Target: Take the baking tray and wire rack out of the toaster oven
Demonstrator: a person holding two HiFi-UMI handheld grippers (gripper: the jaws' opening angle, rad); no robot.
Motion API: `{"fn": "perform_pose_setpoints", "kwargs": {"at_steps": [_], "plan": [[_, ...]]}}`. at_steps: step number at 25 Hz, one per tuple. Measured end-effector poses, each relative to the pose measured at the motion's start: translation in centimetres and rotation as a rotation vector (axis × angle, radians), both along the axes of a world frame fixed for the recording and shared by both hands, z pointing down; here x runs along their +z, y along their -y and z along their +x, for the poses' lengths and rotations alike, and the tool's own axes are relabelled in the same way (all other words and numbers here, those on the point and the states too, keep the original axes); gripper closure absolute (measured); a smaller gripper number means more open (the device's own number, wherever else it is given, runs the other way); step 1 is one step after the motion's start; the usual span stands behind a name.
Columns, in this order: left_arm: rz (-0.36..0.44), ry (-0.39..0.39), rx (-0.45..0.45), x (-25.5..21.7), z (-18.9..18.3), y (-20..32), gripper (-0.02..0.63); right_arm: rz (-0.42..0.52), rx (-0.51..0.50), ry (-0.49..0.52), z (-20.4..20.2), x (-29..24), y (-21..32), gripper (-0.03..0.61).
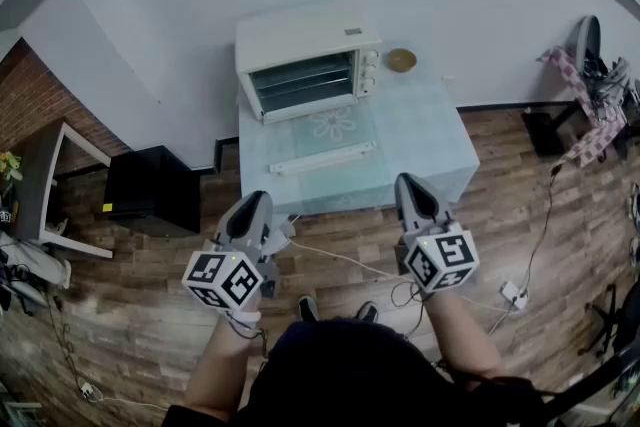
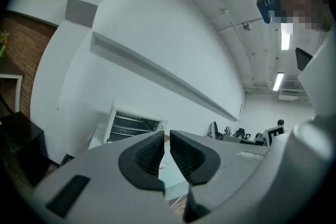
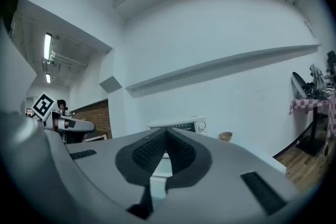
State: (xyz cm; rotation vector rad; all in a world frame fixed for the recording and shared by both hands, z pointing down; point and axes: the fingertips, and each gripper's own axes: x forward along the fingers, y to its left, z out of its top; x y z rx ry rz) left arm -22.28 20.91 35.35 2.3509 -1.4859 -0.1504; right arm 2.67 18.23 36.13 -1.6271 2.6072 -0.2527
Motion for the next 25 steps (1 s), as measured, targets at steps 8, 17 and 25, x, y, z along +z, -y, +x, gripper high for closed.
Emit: {"fn": "perform_pose_setpoints", "kwargs": {"at_steps": [8,17,25], "plan": [[-0.004,-0.016,-0.024,0.3,2.5,0.3,0.58,-0.029,-0.032,0.032,2.3,0.9,0.1,0.577],[-0.114,-0.297,-0.066,3.2,5.3,0.1,0.39,-0.085,-0.152,0.215,4.5,1.7,0.7,0.397],[-0.168,-0.375,-0.101,5.4,4.4,1.6,0.374,-0.202,-0.172,0.354,4.4,4.8,3.5,0.396]]}}
